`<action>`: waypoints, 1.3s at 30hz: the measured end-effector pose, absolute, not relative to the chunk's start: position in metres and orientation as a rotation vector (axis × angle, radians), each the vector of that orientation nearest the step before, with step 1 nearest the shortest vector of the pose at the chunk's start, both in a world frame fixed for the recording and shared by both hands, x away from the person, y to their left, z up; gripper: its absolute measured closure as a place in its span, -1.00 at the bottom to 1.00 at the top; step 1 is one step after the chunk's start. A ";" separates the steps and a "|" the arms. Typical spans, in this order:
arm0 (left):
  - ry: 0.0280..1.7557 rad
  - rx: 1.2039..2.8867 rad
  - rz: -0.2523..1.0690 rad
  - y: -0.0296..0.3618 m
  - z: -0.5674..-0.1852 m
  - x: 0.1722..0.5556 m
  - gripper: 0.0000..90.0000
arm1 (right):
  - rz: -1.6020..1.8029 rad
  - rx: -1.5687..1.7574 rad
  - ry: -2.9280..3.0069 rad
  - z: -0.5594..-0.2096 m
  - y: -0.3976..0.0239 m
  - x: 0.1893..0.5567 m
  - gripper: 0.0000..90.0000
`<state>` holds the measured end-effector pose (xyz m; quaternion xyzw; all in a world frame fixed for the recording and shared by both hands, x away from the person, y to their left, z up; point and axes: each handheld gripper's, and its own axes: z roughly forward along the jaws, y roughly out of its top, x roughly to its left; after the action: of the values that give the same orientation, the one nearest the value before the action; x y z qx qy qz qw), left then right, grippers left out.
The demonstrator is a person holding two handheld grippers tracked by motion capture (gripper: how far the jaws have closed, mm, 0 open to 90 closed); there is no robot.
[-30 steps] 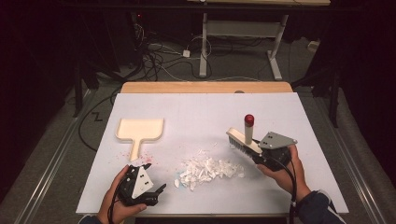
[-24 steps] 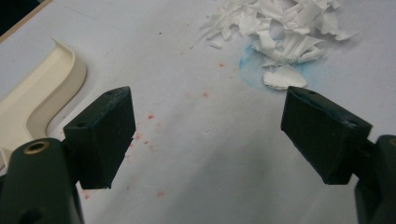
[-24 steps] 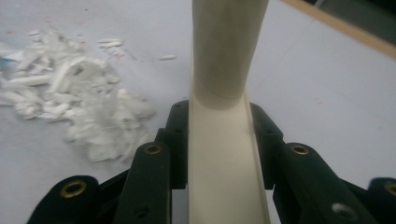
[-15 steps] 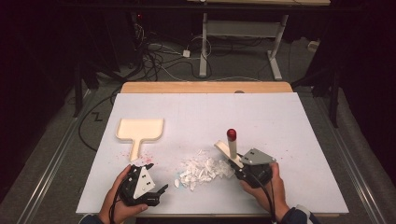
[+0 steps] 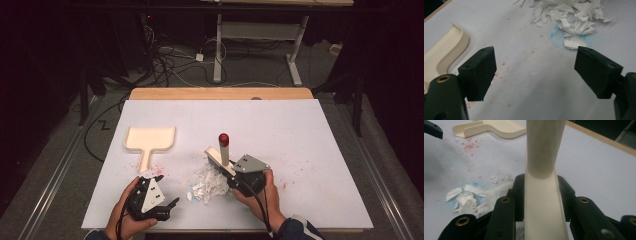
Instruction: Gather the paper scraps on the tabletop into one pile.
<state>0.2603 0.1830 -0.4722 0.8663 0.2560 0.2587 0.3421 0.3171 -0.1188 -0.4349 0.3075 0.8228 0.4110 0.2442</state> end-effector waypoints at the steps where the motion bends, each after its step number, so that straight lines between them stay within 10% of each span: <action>1: 0.667 2.250 0.674 0.183 -0.472 0.260 -0.62 | 1.120 0.840 2.235 -0.432 -0.121 0.317 0.51; 23: 0.680 2.253 0.670 0.185 -0.473 0.261 -0.62 | 1.023 0.771 2.161 -0.443 -0.148 0.385 0.51; 39: 0.674 2.256 0.668 0.184 -0.473 0.260 -0.62 | 1.137 0.586 2.383 -0.436 -0.126 0.353 0.51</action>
<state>0.2599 0.1839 -0.4726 0.8668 0.2589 0.2566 0.3402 0.3528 -0.1261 -0.4364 0.2114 0.8602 0.4105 0.2165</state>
